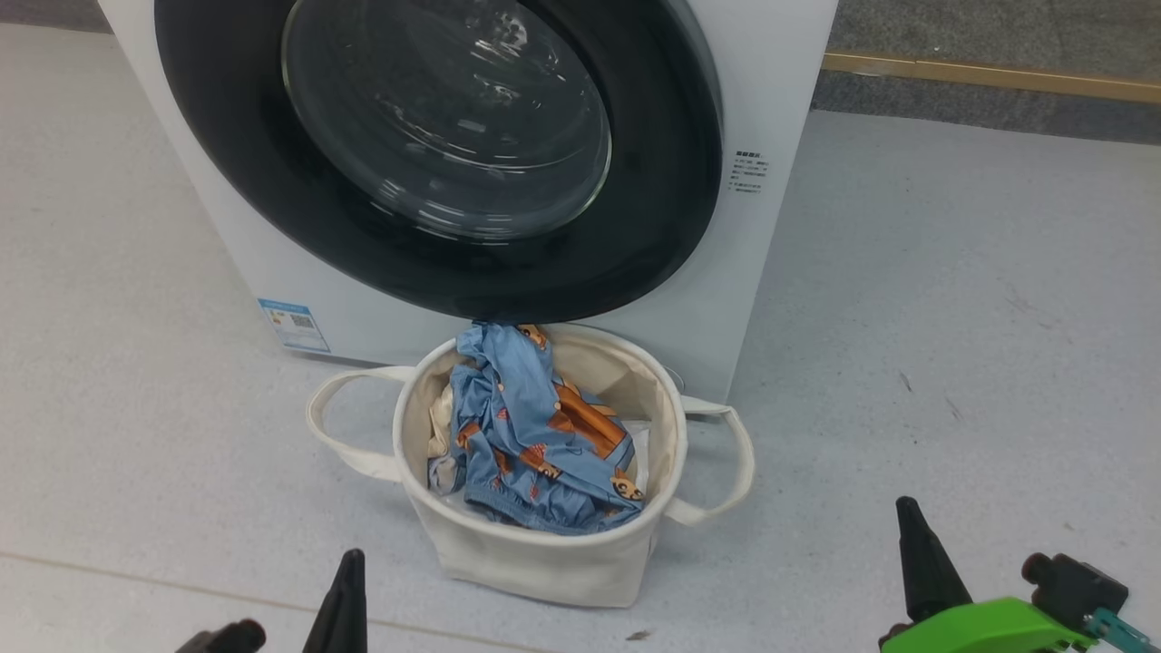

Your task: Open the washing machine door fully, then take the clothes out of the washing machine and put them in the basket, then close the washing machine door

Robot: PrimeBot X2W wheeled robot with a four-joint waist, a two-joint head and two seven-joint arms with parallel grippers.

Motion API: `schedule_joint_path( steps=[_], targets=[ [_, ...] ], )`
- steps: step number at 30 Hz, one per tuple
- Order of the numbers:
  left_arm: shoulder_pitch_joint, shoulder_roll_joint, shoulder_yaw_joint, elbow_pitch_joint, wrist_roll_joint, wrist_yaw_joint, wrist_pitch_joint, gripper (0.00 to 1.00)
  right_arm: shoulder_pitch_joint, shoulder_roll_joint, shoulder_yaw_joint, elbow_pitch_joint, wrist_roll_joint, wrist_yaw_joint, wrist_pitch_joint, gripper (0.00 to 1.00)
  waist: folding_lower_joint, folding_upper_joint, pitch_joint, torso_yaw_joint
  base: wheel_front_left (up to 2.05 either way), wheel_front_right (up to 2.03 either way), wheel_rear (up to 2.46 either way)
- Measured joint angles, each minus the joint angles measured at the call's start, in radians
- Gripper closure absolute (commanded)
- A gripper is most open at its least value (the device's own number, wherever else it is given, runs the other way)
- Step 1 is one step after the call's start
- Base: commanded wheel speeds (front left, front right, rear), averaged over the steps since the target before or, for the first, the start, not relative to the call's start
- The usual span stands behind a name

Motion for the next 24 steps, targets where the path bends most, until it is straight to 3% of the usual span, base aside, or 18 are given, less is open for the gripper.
schedule_joint_path(
  steps=[24],
  targets=[
    [-0.025,0.004,0.035,0.004,-0.287,-0.014,0.065,1.00,-0.013,-0.004,-0.035,0.000,0.263,0.000,0.064,1.00,-0.0001,0.0000,-0.006,-0.005,0.00,0.00,0.00]
  ],
)
